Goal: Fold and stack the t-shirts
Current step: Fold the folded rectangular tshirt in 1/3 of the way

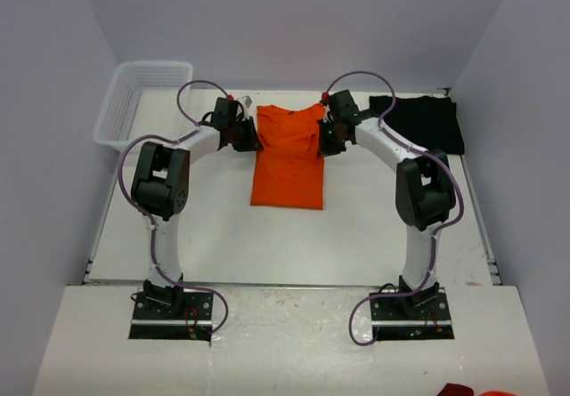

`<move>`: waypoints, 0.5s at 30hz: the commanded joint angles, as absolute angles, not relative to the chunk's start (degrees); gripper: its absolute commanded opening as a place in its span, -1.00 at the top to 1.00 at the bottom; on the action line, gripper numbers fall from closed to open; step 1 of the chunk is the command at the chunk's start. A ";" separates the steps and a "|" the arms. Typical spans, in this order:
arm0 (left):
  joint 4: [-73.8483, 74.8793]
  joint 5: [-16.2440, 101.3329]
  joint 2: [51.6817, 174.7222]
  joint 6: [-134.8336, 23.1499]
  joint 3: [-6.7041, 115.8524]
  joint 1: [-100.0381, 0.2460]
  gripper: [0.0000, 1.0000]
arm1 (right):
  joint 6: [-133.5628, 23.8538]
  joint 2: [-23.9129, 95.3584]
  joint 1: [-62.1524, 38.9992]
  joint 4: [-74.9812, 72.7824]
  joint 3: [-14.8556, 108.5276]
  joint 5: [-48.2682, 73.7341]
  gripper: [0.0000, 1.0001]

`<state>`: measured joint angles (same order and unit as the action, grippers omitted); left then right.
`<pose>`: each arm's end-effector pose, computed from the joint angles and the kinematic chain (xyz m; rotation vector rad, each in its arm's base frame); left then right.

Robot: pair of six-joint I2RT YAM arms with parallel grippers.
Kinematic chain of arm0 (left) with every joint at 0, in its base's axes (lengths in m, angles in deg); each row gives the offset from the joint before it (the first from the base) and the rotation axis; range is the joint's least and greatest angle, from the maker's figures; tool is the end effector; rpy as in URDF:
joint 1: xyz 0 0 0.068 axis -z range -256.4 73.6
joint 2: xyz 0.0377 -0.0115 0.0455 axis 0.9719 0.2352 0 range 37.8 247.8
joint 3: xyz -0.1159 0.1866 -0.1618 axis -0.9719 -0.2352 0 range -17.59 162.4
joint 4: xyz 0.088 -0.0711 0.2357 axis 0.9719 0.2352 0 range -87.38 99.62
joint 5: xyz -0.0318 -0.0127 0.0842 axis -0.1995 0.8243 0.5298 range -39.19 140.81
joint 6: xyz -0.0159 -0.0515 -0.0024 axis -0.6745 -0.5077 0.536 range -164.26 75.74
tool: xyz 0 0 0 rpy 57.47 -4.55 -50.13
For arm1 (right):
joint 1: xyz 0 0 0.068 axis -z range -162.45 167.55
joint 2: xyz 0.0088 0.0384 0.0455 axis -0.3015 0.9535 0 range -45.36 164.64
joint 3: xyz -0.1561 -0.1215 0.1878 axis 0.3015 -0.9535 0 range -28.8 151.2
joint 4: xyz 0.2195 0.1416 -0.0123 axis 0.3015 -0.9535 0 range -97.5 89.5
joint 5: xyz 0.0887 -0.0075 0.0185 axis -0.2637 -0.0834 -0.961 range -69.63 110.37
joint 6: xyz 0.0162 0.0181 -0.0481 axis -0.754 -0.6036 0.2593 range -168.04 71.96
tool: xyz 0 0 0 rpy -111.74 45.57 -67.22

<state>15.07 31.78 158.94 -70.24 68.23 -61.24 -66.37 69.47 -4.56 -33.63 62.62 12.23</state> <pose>0.4443 -0.1323 0.1670 -0.0737 2.4729 -0.7221 0.4056 0.1703 0.2197 -0.1417 2.6031 0.4449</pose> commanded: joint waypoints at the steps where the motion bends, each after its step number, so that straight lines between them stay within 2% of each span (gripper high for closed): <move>1: 14.22 33.14 159.87 -69.14 70.91 -61.89 0.62 | -66.15 72.84 -4.86 -34.78 69.09 8.08 1.00; 4: 14.48 34.71 159.88 -68.96 71.09 -61.89 0.43 | -66.15 75.83 -4.86 -36.01 72.87 6.93 1.00; 7: 15.19 36.04 158.74 -68.52 70.65 -61.89 0.15 | -66.50 78.55 -4.86 -37.59 76.39 6.75 1.00; 10: 15.19 36.48 156.10 -68.78 69.07 -61.72 0.06 | -66.94 81.02 -4.95 -39.09 79.04 6.58 1.00; 15: 14.66 34.99 151.36 -68.96 65.99 -60.75 0.06 | -68.17 83.40 -4.86 -40.75 79.92 6.66 1.00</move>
<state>15.26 35.01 157.45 -69.93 66.98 -61.30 -67.00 82.23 -4.58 -37.63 77.79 8.14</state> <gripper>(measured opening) 0.470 0.003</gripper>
